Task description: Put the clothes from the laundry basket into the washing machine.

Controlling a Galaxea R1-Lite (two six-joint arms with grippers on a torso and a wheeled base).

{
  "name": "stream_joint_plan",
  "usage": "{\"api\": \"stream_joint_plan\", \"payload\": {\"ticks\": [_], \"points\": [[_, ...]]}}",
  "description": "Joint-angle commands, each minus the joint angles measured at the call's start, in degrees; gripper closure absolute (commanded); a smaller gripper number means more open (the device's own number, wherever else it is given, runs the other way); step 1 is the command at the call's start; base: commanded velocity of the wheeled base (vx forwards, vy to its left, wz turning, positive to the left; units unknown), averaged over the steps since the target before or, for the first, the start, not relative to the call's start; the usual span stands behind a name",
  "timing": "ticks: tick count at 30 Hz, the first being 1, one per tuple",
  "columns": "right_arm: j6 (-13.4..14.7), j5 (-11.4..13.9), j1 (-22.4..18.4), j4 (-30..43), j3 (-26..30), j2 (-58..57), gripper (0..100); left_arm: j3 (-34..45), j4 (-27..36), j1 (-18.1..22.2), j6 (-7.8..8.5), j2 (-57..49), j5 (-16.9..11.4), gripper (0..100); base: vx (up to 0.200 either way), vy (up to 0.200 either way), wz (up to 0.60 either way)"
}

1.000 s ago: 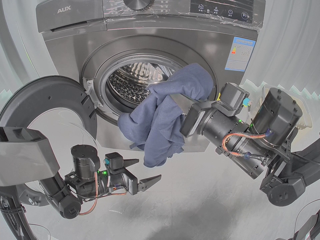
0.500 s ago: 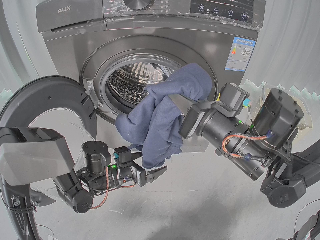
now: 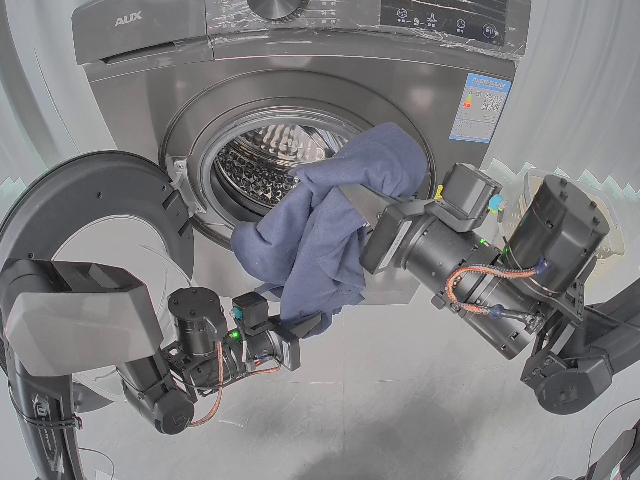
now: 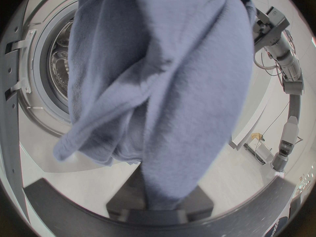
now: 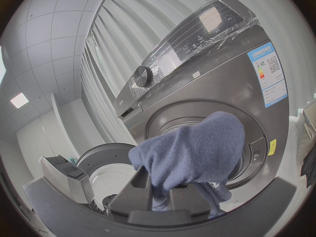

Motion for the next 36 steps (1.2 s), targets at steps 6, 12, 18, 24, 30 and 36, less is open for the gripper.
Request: {"api": "stream_joint_plan", "payload": {"ticks": [6, 12, 18, 24, 30, 36], "points": [[-0.2, 0.0, -1.3, 0.0, 0.4, 0.8, 100, 12.1, -1.6, -4.6, 0.49, -9.2, 0.0, 100, 0.000, 0.000, 0.00], [-0.2, 0.1, -2.2, -0.1, 2.7, 0.9, 100, 18.8, -1.7, -7.1, 0.75, -18.3, 0.1, 100, 0.000, 0.000, 0.00], [0.0, 0.0, -2.5, -0.4, 6.4, 0.9, 0, 20.1, -1.3, -6.5, 0.66, -25.7, -0.5, 100, 0.000, 0.000, 0.00], [-1.6, 0.1, -4.5, -0.5, 13.6, 0.8, 0, 16.8, -1.5, -4.6, 0.40, -26.3, -0.7, 100, 0.000, 0.000, 0.00], [-2.7, 0.2, -4.7, -1.6, 17.9, 0.9, 0, 13.6, -1.5, -3.9, -0.13, -25.5, 0.0, 100, 0.000, 0.000, 0.00], [-2.9, 0.6, -5.2, -1.6, 18.5, 1.1, 0, 12.4, -1.5, -3.3, -0.22, -25.7, -0.1, 100, 0.000, 0.000, 0.00]]}}
